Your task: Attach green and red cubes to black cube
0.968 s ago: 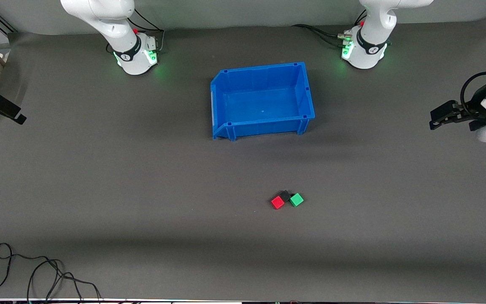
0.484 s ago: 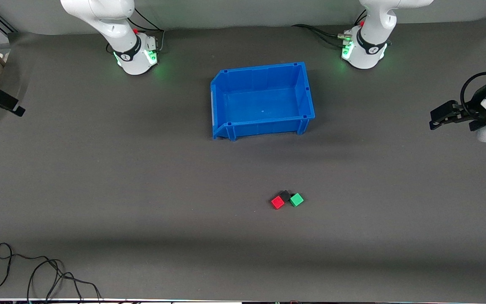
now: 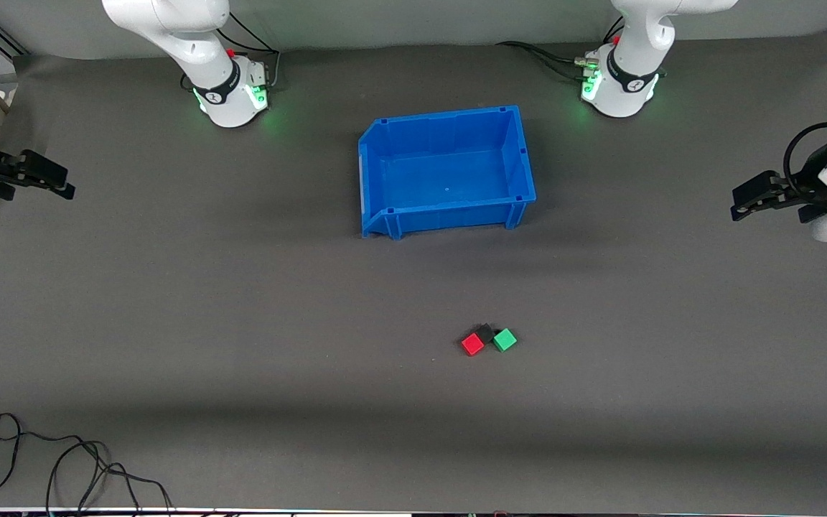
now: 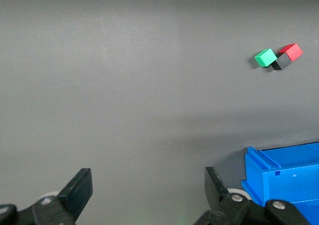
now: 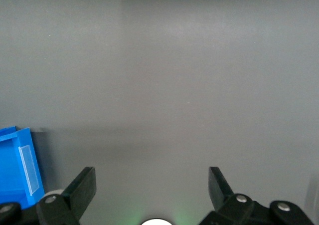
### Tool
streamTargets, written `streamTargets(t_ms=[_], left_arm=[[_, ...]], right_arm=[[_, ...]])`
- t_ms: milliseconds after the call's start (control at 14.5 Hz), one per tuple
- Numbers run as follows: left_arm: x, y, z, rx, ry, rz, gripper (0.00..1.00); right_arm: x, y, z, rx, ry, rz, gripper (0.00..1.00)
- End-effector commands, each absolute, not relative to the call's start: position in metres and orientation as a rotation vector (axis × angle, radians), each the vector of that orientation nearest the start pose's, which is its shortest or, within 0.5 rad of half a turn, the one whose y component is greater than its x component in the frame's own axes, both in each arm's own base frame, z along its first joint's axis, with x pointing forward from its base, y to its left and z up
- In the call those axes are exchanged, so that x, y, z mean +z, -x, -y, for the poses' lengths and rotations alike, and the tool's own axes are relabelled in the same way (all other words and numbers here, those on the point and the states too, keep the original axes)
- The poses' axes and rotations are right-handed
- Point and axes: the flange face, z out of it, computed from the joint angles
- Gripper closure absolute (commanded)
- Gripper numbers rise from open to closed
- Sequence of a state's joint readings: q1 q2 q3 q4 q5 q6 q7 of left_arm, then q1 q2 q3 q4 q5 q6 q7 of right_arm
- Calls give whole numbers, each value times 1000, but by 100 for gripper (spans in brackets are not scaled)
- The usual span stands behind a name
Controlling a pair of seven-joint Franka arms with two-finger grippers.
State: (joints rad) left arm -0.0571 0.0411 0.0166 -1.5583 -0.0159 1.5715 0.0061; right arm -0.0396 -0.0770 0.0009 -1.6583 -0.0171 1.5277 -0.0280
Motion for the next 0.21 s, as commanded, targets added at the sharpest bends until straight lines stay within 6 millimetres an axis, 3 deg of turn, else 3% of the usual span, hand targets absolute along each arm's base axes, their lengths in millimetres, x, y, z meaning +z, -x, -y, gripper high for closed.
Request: streamTargets(t_ms=[0,138], left_arm=[[616,-567,26,31,3140,-94,0],[617,-567,27,29,3140,-94,0]], right_arm=[[630,-526,23,73,3174,20,0],[631,-527,15,63,3173,44,0]])
